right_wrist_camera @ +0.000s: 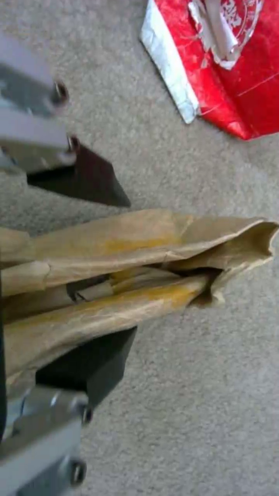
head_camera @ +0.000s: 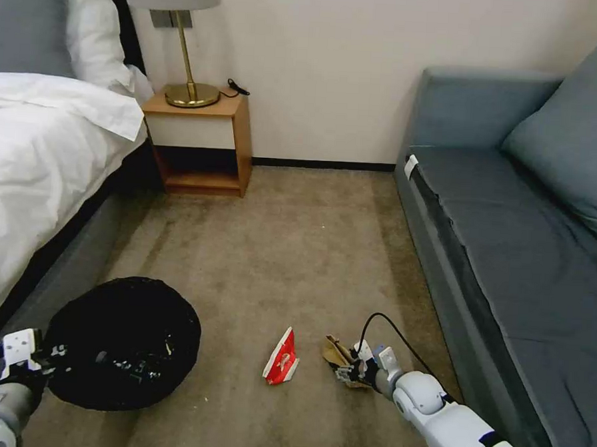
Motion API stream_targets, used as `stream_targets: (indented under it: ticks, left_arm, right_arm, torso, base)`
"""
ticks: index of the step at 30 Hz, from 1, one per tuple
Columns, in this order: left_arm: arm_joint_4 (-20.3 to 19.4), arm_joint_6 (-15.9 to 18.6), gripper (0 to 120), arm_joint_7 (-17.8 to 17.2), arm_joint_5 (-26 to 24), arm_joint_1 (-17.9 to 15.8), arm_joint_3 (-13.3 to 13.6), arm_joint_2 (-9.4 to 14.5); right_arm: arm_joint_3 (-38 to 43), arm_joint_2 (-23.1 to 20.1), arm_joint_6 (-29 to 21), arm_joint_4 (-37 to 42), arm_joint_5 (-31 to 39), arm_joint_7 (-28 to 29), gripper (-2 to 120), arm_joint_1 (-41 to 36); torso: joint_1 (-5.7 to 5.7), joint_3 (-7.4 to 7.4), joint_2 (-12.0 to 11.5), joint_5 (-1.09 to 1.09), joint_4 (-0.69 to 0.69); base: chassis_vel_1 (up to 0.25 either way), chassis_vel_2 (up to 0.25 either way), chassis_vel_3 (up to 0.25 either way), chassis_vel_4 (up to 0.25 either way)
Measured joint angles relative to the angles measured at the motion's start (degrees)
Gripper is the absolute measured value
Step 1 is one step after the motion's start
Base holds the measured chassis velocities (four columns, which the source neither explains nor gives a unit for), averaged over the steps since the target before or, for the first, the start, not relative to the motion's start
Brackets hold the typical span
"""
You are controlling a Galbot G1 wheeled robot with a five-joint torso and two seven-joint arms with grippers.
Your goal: Pick up the trash bin, then pick up the garbage on the floor and place it into the trash bin.
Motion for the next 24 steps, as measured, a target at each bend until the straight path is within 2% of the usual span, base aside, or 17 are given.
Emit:
stream_targets:
  ticks: [4, 6, 8, 9, 13, 14, 16, 20, 24]
  left_arm:
    - [0.04, 0.00, 3, 0.00, 0.00, 0.00, 0.02, -0.02]
    - [0.04, 0.00, 3, 0.00, 0.00, 0.00, 0.05, -0.02]
    - [0.04, 0.00, 3, 0.00, -0.01, -0.02, 0.23, -0.01]
    - [0.04, 0.00, 3, 0.00, -0.01, -0.02, 0.23, -0.01]
    - [-0.08, 0.00, 3, 0.00, -0.01, -0.04, 0.33, 0.04]
    - [-0.08, 0.00, 3, 0.00, -0.01, -0.04, 0.33, 0.04]
    - [-0.08, 0.00, 3, 0.00, -0.05, -0.03, 0.39, 0.06]
    - [-0.07, 0.00, 3, 0.00, -0.06, -0.09, 0.51, 0.06]
    - [-0.06, 0.00, 3, -0.01, -0.07, -0.17, 0.68, -0.01]
  right_arm:
    - [-0.08, 0.02, 0.46, -0.02, -0.15, 0.01, 44, -0.01]
    - [-0.08, 0.05, 0.69, -0.13, -0.15, 0.03, 41, -0.02]
    - [-0.07, 0.24, 1.22, -0.69, -0.24, 0.23, 30, -0.01]
    - [-0.07, 0.24, 1.22, -0.69, -0.24, 0.23, 30, -0.01]
    - [0.09, 0.26, 1.75, -1.18, -0.70, 0.37, 13, -0.02]
    - [0.09, 0.26, 1.75, -1.18, -0.70, 0.37, 13, -0.02]
    - [0.49, 0.29, 1.98, -1.26, -0.85, 0.46, 1, -0.18]
    - [1.39, 0.22, 2.04, -0.16, -0.44, 0.75, 0, -0.79]
    - [3.66, 0.01, 1.48, 4.49, 3.16, 2.09, 0, -1.92]
  torso:
    - [0.00, 0.00, 0.00, 0.00, 0.00]
    - [0.00, 0.00, 0.00, 0.00, 0.00]
    - [0.00, 0.00, 0.00, 0.00, 0.00]
    - [0.00, 0.00, 0.00, 0.00, 0.00]
    - [0.00, 0.00, 0.00, 0.01, 0.00]
    - [0.00, 0.00, 0.00, 0.01, 0.00]
    - [0.00, 0.00, 0.00, 0.00, 0.00]
    - [0.00, 0.00, 0.00, 0.00, 0.00]
    - [0.00, 0.00, 0.00, 0.00, 0.00]
  base:
    - [0.000, 0.000, 0.000, 0.000]
    - [0.000, 0.000, 0.000, 0.000]
    - [0.000, 0.000, 0.000, 0.000]
    - [0.000, 0.000, 0.000, 0.000]
    - [0.000, 0.000, 0.000, 0.000]
    - [0.000, 0.000, 0.000, 0.000]
    - [0.000, 0.000, 0.000, 0.000]
    - [0.000, 0.000, 0.000, 0.000]
    - [0.000, 0.000, 0.000, 0.000]
